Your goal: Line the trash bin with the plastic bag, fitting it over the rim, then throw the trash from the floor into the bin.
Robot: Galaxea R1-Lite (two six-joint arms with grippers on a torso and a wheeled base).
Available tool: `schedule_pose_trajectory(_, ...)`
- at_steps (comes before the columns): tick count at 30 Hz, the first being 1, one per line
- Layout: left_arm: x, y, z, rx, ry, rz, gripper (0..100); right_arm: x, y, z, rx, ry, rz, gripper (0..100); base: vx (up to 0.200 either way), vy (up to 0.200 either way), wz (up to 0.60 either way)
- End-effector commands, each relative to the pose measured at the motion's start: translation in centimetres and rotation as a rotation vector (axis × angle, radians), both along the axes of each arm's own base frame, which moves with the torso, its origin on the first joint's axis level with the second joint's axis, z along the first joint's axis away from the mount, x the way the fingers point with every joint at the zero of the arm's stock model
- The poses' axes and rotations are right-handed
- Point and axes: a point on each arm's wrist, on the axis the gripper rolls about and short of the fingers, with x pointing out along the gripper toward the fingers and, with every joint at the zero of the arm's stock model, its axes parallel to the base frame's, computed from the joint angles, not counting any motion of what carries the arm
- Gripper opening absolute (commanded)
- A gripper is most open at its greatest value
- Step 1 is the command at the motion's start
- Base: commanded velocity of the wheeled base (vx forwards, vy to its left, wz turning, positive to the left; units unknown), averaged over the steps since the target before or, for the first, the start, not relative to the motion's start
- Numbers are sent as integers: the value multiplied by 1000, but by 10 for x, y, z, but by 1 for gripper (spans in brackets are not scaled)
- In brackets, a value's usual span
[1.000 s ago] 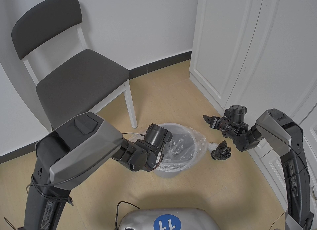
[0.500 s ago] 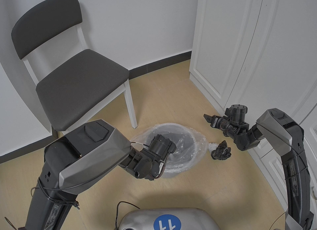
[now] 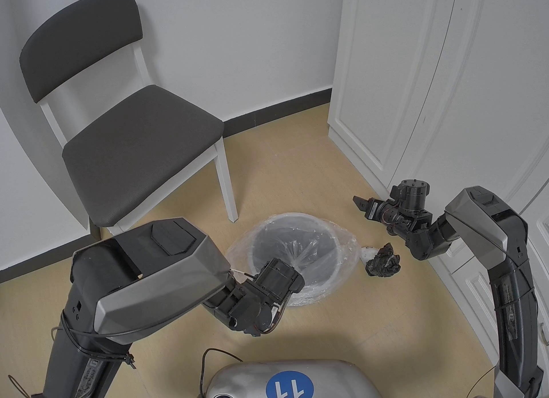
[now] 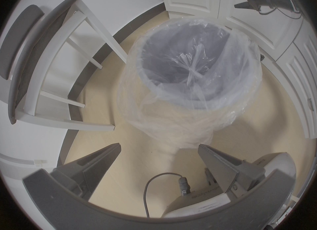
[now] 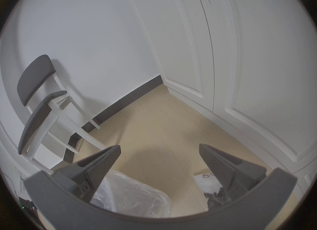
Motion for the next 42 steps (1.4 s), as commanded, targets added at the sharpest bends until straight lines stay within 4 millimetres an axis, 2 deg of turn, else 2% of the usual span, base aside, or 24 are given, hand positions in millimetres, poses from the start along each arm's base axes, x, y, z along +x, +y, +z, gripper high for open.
schedule_pose_trajectory(1,-5,-1,-3,10,12,-9,100,0,0,2,1,-6,0,100,0,0,0)
schedule_pose_trajectory(5,-10,-5,7,-7,-7,-22,100,0,-1,4,2,-10,-2,100,0,0,0)
schedule_pose_trajectory(7,-14,-12,30,-46,-47,-42,100,0,-3,8,3,-18,-5,100,0,0,0)
schedule_pose_trajectory(8,-16,-15,33,-52,-53,-49,100,0,-3,8,3,-18,-5,100,0,0,0)
schedule_pose_trajectory(11,-20,-23,37,-62,-67,-72,100,0,-3,9,4,-19,-6,100,0,0,0)
schedule_pose_trajectory(14,-14,-31,40,-82,-91,-81,100,0,-3,9,4,-21,-6,100,0,0,0)
schedule_pose_trajectory(16,6,-39,31,-104,-122,-71,100,0,-3,9,4,-19,-6,100,0,0,0)
schedule_pose_trajectory(19,26,-43,23,-93,-139,-71,100,0,-3,8,3,-18,-6,100,0,0,0)
schedule_pose_trajectory(24,36,-48,8,-69,-142,-100,100,0,-3,9,4,-19,-6,100,0,0,0)
schedule_pose_trajectory(32,33,-45,-5,-41,-109,-101,100,1,-6,9,4,-19,-12,100,0,0,0)
schedule_pose_trajectory(38,15,-42,-10,-11,-75,-119,100,1,-6,7,3,-18,-12,100,0,0,0)
schedule_pose_trajectory(42,14,-41,-11,-13,-65,-121,100,1,-6,7,3,-18,-12,100,0,0,0)
